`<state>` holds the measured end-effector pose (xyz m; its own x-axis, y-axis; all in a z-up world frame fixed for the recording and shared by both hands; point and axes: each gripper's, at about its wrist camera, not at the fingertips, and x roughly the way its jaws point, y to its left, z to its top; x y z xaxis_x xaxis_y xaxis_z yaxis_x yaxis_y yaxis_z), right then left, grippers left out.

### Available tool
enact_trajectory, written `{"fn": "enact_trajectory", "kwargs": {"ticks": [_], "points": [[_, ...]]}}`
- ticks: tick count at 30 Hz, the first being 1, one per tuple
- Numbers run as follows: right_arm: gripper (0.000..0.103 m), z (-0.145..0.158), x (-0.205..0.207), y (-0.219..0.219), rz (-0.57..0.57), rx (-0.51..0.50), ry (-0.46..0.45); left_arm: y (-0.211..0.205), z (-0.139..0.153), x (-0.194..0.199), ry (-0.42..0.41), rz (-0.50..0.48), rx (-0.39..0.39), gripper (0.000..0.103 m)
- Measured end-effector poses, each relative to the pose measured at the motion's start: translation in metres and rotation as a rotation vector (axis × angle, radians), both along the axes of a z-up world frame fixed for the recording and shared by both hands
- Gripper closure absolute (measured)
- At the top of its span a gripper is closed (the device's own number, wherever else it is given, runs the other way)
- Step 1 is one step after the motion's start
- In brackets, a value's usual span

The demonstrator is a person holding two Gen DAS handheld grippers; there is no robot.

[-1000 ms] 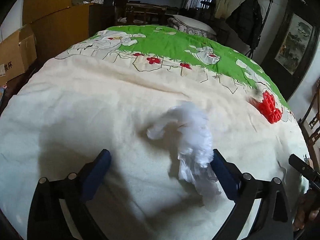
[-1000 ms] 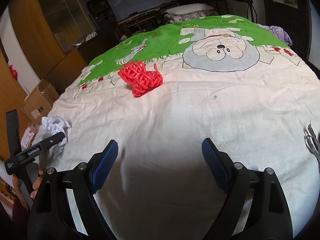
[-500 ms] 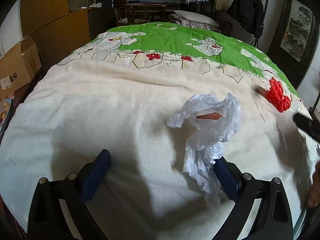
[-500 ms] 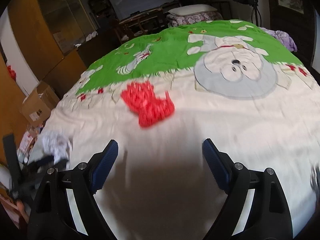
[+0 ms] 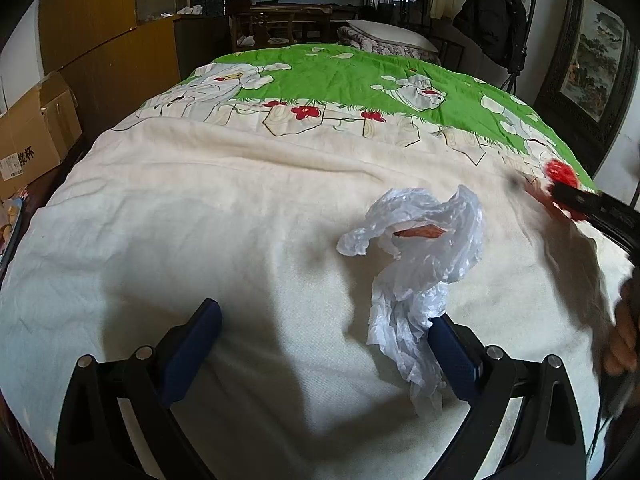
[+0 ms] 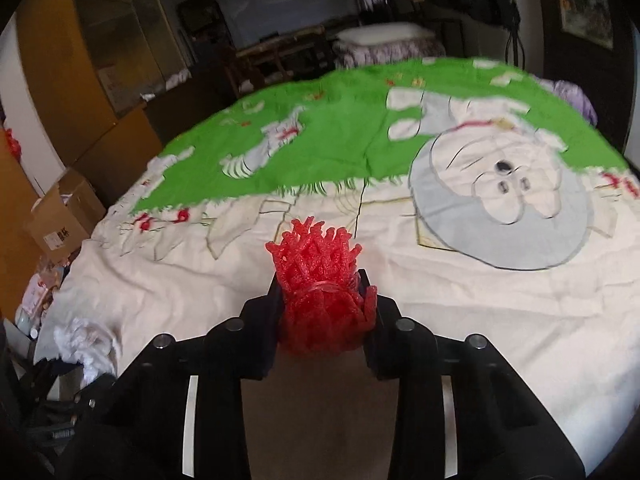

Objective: Collect trash
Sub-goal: 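Grasp the red mesh bundle with the right tool while the left tool holds the bag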

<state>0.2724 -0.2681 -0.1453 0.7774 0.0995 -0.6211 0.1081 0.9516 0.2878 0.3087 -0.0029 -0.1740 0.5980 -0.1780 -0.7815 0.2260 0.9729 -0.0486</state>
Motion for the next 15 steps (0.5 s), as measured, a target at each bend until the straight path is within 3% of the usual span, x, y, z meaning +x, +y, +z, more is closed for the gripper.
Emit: {"fn": "enact_trajectory", "kwargs": {"ticks": [6, 10, 15], "points": [[0.065, -0.008, -0.057, 0.018, 0.078, 0.013, 0.01, 0.0, 0.0, 0.0, 0.0, 0.001, -0.005, 0.006], [0.059, -0.022, -0.041, 0.011, 0.082, 0.077, 0.096, 0.003, 0.001, 0.0, -0.001, 0.002, -0.021, 0.006], [0.05, -0.022, -0.042, 0.01, 0.092, 0.099, 0.073, 0.006, 0.003, -0.002, -0.011, 0.007, -0.039, 0.006]]}}
